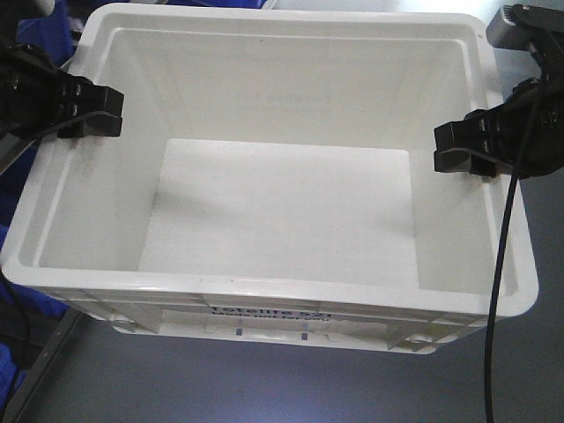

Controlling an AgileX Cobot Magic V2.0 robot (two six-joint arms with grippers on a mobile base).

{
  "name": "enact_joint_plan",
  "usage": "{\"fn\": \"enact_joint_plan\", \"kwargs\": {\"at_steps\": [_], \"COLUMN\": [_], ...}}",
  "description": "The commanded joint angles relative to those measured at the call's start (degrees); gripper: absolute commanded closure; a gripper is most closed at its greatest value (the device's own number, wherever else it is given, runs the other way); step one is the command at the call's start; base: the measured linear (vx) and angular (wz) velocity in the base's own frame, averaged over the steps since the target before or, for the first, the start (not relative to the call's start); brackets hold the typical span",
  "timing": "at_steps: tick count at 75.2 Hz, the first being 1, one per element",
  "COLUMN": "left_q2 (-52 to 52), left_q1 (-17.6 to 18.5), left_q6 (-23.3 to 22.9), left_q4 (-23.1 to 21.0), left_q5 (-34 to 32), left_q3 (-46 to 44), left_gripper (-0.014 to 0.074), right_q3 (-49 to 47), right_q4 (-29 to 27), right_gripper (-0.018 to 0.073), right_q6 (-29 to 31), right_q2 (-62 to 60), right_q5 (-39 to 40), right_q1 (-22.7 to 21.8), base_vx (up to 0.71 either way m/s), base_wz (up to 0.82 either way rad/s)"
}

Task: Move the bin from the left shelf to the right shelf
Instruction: 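Hold the tote with both grippers while the base drives away, then keep the tote gripped by both rims while the base turns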

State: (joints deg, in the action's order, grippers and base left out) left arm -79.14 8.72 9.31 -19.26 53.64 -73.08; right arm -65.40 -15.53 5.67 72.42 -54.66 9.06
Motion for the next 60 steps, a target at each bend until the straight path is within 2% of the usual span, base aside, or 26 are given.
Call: {"fn": "enact_joint_plan", "kwargs": {"at_steps": [1, 34, 60], "left_q2": [3.40, 3.40, 3.40], "left_q1": [0.52, 0.52, 0.52], "left_q6": [2.59, 2.59, 2.59], "left_q4": [-4.45, -4.45, -4.45], "left_q5": [-3.06, -3.06, -3.06], "left_q3": [-2.31, -2.31, -2.31], "left_gripper": [0.0594, 0.0594, 0.0594], "right_q3": [-2.03, -2.03, -2.03], "right_q4": [-0.08, -0.08, -0.08], "right_gripper": [0.0564, 0.0564, 0.0564], "right_q6": [1.04, 1.04, 1.04], "right_q2": [-1.82, -1.82, -1.82], "right_q5": [5.45, 5.45, 5.45], "right_q1": [-0.21, -0.21, -0.21], "base_vx": [0.16, 0.19, 0.22], "base_wz": [-0.63, -0.63, -0.43]}}
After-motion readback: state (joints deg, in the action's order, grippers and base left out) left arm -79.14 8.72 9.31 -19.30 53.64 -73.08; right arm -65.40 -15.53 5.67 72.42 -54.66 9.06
